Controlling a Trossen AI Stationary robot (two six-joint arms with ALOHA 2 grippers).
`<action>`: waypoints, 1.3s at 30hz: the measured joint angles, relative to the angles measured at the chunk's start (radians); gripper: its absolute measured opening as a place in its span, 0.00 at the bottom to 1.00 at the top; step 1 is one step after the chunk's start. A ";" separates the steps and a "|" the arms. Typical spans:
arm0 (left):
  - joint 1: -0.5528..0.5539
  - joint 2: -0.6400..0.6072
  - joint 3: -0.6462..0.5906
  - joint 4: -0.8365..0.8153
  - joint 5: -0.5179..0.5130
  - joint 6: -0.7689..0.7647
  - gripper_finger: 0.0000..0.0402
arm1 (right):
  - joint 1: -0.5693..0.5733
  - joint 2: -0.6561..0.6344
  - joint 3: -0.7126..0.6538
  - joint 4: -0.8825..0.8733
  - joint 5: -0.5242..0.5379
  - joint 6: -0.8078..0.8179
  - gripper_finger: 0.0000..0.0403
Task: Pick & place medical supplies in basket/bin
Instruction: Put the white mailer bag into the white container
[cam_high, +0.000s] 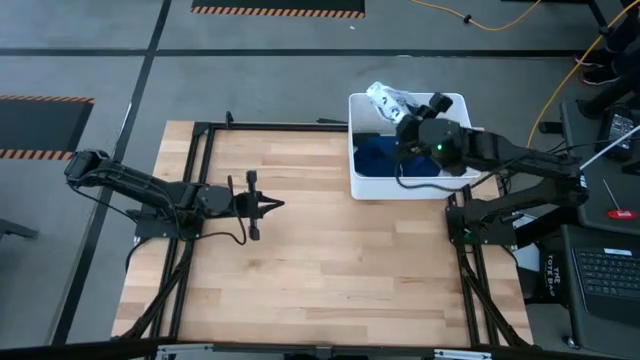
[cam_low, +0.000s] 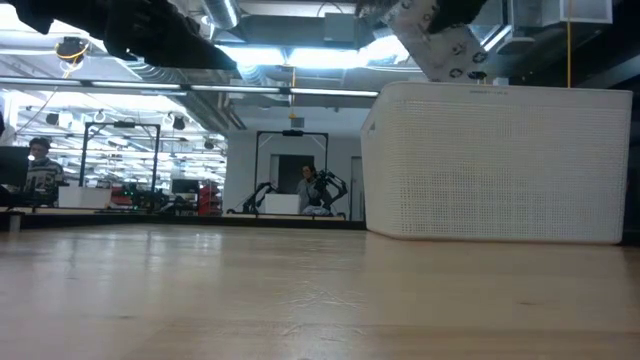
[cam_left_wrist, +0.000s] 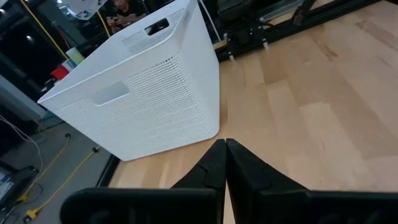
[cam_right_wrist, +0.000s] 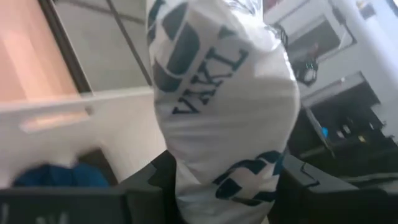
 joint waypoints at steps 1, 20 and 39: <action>0.000 0.000 0.000 0.000 0.000 -0.001 0.01 | -0.013 0.000 0.012 -0.034 0.000 0.001 0.40; 0.000 0.000 0.000 0.019 0.000 -0.001 0.01 | -0.223 0.020 0.067 -0.410 -0.249 0.120 0.40; 0.000 0.000 0.000 0.019 -0.002 0.001 0.01 | -0.398 0.021 -0.197 -0.203 -0.436 -0.078 0.40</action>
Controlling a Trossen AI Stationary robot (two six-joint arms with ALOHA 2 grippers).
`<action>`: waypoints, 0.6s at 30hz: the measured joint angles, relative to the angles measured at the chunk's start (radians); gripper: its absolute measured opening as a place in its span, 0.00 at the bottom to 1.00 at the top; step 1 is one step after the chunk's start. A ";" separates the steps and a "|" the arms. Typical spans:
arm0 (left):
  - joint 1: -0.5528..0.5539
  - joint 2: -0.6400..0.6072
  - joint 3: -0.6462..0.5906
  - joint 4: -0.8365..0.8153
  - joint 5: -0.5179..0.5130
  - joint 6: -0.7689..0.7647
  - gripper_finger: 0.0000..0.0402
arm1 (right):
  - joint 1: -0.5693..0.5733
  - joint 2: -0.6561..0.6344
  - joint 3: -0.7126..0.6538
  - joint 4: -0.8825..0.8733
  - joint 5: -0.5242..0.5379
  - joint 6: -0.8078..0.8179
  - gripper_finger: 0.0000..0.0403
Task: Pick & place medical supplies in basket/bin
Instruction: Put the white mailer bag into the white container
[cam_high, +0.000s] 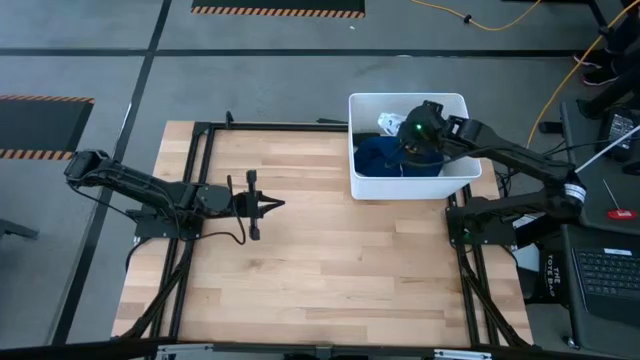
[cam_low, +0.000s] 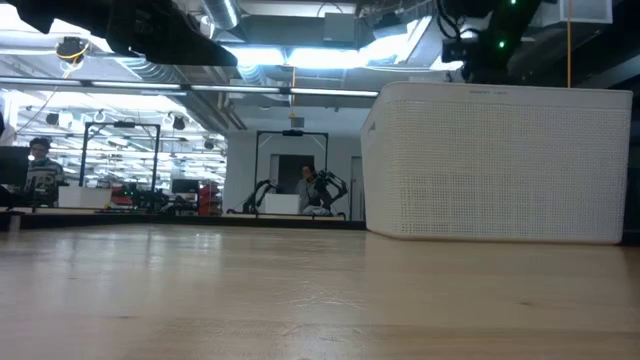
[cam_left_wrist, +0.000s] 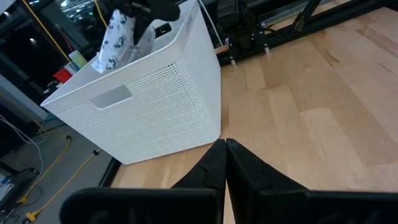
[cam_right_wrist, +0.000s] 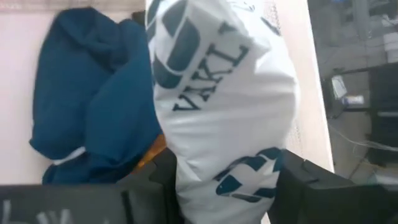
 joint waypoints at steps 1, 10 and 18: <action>0.000 0.000 0.000 0.000 0.000 0.000 0.01 | -0.011 0.001 -0.009 0.019 -0.016 -0.009 0.40; 0.000 0.000 0.000 0.000 0.000 -0.001 0.01 | -0.107 0.001 -0.084 0.075 -0.102 -0.039 0.40; 0.000 0.000 0.000 0.000 0.000 -0.001 0.01 | -0.164 0.001 -0.134 0.149 -0.168 -0.039 0.40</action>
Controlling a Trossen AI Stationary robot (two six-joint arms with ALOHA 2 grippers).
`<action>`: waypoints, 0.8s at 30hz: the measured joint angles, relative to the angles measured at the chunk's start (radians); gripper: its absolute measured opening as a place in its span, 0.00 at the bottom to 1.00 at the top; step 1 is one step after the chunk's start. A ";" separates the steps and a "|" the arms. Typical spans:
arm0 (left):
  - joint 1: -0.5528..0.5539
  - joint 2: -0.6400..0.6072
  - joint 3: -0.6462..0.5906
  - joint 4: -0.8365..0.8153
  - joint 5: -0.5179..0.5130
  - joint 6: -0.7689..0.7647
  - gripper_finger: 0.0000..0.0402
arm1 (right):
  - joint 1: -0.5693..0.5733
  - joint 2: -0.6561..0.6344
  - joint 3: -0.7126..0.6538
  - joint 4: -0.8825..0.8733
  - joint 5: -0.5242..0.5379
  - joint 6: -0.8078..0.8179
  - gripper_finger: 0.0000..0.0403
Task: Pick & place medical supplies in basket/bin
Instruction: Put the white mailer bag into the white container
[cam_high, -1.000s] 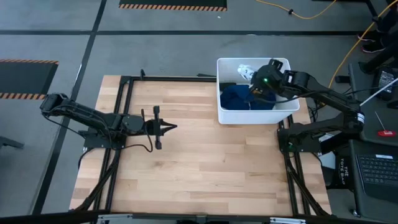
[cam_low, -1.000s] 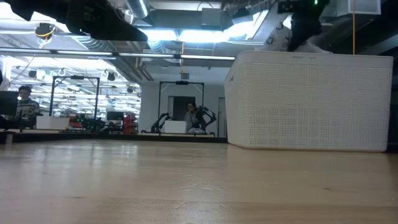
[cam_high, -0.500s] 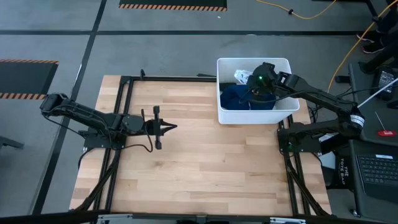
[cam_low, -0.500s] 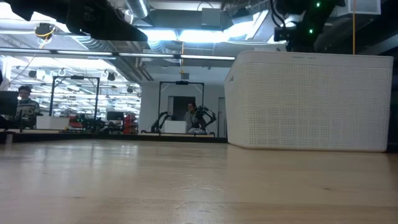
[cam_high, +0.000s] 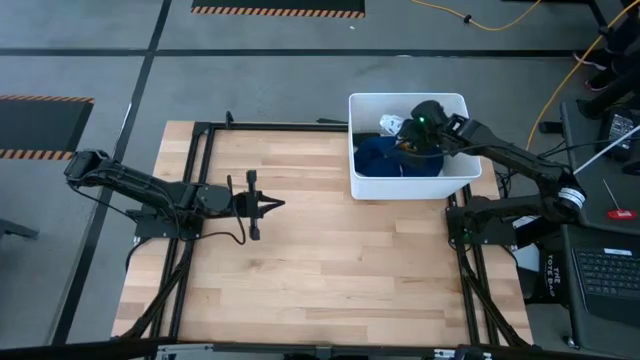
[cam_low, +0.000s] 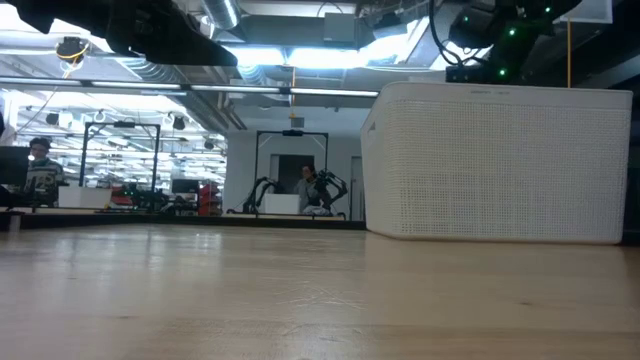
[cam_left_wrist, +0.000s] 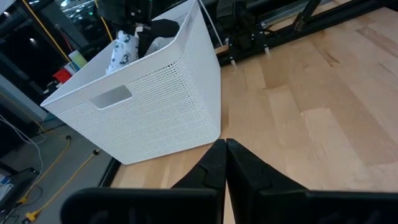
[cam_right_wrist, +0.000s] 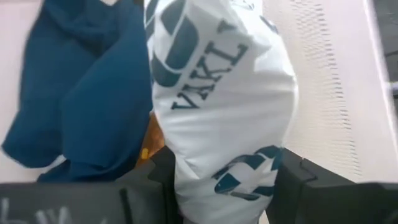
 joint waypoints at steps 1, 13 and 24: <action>0.000 0.000 0.000 0.000 0.000 0.000 0.01 | -0.001 0.000 -0.005 -0.001 -0.011 0.000 0.40; 0.000 0.000 0.000 0.000 0.000 0.000 0.01 | -0.002 0.000 -0.052 0.067 -0.018 -0.022 0.41; 0.000 0.000 0.000 -0.001 0.000 -0.001 0.01 | -0.001 0.000 -0.052 0.049 -0.018 0.003 0.68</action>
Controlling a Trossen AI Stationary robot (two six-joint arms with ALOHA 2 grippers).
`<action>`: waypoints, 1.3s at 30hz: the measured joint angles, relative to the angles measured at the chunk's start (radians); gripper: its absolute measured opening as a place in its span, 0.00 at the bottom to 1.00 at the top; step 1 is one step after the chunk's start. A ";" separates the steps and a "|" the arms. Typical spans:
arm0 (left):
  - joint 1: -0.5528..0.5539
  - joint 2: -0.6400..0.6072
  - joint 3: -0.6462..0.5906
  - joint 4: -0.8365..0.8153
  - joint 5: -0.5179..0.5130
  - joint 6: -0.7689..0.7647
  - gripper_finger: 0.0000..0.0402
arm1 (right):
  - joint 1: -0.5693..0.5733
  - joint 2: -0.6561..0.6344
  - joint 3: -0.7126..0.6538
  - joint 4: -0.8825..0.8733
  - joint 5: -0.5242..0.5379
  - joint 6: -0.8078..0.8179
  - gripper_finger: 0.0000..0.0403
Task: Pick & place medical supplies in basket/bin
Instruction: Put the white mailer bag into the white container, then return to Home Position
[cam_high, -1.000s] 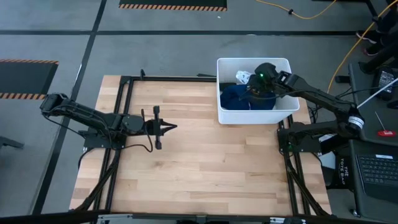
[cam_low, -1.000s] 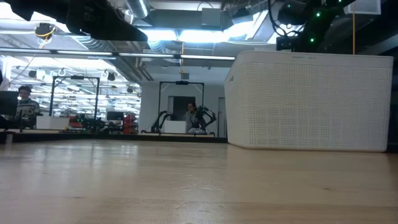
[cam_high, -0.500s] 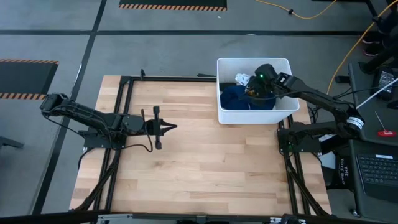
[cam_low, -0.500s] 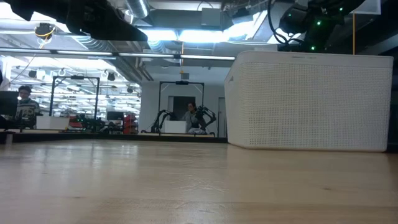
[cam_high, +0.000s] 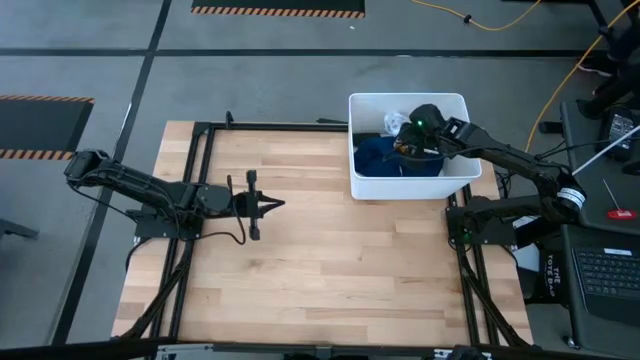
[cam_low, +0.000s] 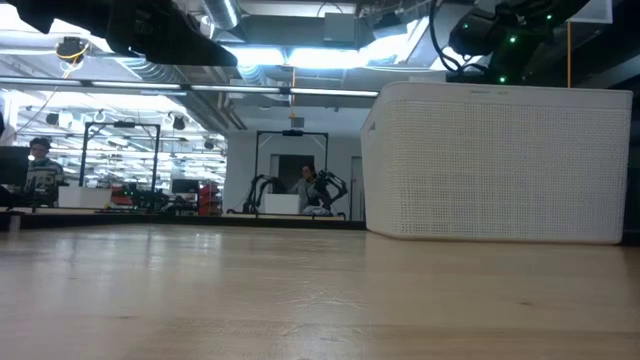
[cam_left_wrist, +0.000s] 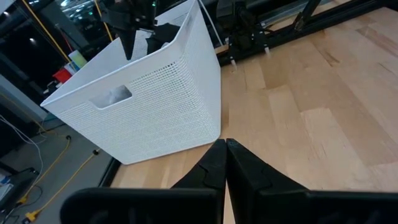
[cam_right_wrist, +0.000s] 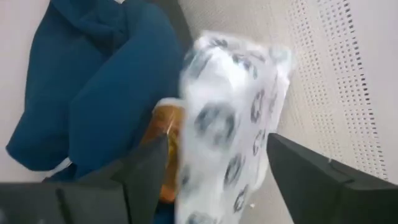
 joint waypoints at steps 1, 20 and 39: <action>0.000 0.000 0.000 0.000 0.000 0.000 0.01 | 0.000 0.000 0.000 -0.006 0.000 -0.001 0.69; 0.000 0.000 0.000 -0.004 -0.002 0.002 0.01 | 0.113 -0.027 0.142 -0.097 0.002 0.043 0.71; 0.003 0.000 -0.001 -0.017 -0.036 -0.015 0.00 | 0.441 -0.027 0.369 -0.225 0.285 0.314 0.26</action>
